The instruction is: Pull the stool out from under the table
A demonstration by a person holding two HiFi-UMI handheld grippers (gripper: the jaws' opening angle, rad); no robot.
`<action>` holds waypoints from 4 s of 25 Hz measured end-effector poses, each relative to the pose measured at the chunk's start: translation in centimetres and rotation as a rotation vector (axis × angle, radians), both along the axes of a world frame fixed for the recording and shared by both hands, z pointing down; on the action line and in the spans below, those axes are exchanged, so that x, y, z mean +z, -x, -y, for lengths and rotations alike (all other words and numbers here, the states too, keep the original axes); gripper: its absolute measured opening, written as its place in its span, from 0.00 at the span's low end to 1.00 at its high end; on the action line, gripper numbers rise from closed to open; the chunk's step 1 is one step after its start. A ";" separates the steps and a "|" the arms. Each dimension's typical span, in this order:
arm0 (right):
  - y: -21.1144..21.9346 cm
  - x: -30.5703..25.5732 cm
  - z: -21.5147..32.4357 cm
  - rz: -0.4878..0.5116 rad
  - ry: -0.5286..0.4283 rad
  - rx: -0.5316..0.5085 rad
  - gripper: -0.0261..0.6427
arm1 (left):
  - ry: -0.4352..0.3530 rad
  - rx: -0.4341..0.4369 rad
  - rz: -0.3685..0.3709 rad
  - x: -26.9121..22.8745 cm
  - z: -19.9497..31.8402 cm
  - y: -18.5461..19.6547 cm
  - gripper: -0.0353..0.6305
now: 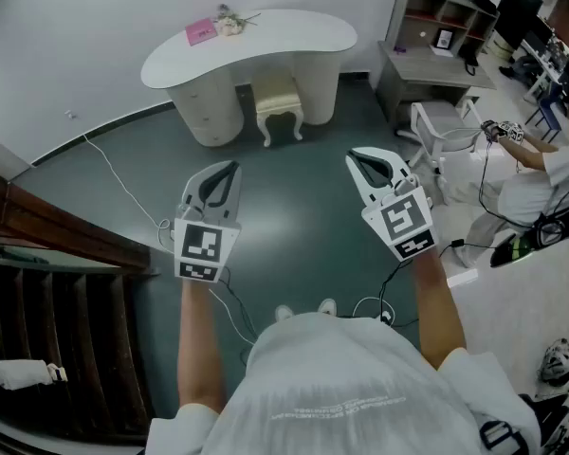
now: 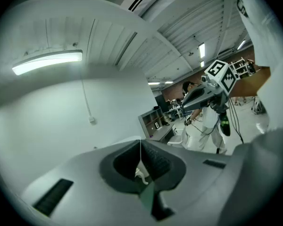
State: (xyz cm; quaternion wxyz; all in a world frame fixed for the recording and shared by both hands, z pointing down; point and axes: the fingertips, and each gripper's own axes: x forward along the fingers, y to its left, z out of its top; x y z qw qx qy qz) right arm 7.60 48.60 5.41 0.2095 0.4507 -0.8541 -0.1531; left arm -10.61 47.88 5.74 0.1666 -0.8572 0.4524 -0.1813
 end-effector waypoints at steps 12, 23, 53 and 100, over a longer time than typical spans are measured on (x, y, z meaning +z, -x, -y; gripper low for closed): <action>-5.7 1.7 1.8 0.079 0.022 -0.087 0.06 | 0.016 -0.050 0.031 1.6 0.8 -6.9 0.08; -7.4 3.1 6.0 0.159 0.078 -0.109 0.06 | 0.089 -0.079 0.047 4.5 4.0 -8.4 0.08; 0.0 12.0 46.5 0.035 0.245 -0.095 0.06 | 0.371 -0.173 0.039 17.0 44.7 0.9 0.08; 0.1 78.0 82.6 -0.081 0.570 -0.078 0.49 | 0.620 -0.104 0.302 79.6 79.7 2.6 0.51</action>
